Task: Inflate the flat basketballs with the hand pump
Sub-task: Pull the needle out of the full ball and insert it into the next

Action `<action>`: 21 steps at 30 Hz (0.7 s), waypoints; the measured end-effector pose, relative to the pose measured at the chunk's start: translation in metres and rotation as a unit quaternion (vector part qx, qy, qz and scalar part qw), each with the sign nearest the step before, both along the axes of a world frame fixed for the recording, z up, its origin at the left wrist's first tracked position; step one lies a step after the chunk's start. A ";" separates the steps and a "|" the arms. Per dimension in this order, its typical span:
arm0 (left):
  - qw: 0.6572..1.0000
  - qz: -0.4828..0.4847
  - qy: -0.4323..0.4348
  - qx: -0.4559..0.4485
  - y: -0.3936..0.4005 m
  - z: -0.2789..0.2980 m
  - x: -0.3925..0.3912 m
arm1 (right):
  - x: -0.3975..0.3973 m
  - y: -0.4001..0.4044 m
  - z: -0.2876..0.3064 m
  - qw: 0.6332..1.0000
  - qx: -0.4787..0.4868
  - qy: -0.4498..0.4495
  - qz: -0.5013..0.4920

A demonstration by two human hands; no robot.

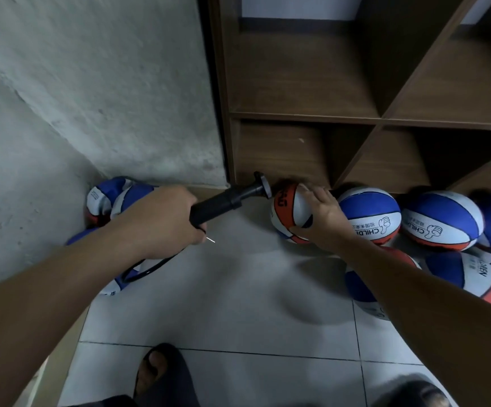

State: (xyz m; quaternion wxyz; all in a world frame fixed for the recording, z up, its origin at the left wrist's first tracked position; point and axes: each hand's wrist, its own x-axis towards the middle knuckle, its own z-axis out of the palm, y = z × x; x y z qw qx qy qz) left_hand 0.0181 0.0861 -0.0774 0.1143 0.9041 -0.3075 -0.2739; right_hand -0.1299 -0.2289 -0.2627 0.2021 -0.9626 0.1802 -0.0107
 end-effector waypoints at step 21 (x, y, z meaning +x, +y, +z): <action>0.994 0.080 -0.044 0.066 0.078 0.028 0.041 | 0.046 0.118 0.013 0.989 -0.017 -0.030 0.142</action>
